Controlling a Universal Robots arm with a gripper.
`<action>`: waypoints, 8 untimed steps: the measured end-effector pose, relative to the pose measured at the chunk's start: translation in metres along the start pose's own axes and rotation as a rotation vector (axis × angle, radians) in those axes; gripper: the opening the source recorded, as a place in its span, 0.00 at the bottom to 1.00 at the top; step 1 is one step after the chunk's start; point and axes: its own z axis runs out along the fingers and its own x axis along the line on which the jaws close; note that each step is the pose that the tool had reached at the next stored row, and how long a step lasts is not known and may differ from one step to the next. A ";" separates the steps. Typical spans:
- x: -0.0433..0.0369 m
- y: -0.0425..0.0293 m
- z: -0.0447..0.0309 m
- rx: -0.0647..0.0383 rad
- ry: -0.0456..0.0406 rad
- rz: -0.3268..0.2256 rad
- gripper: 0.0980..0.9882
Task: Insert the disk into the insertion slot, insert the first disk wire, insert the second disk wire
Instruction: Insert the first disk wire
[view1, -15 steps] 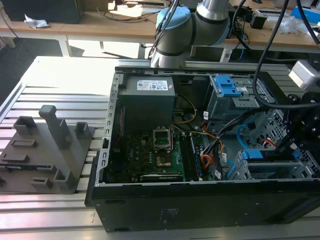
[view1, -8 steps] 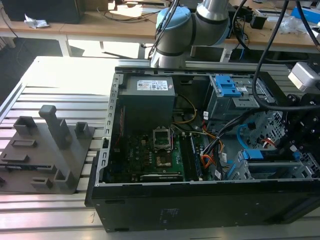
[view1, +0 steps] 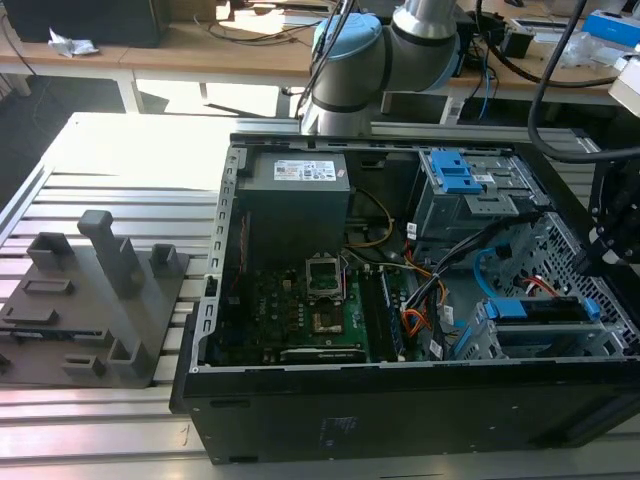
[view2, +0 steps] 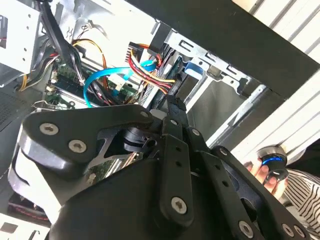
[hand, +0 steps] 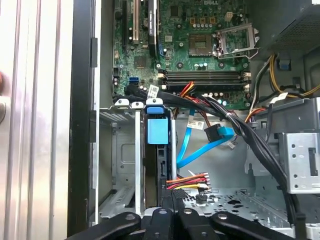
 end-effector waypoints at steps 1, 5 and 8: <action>-0.0007 0.0006 -0.0049 0.000 0.0002 0.000 0.01; -0.0010 0.0010 -0.0091 0.000 0.0000 0.000 0.01; -0.0010 0.0011 -0.0093 0.000 0.0000 0.000 0.01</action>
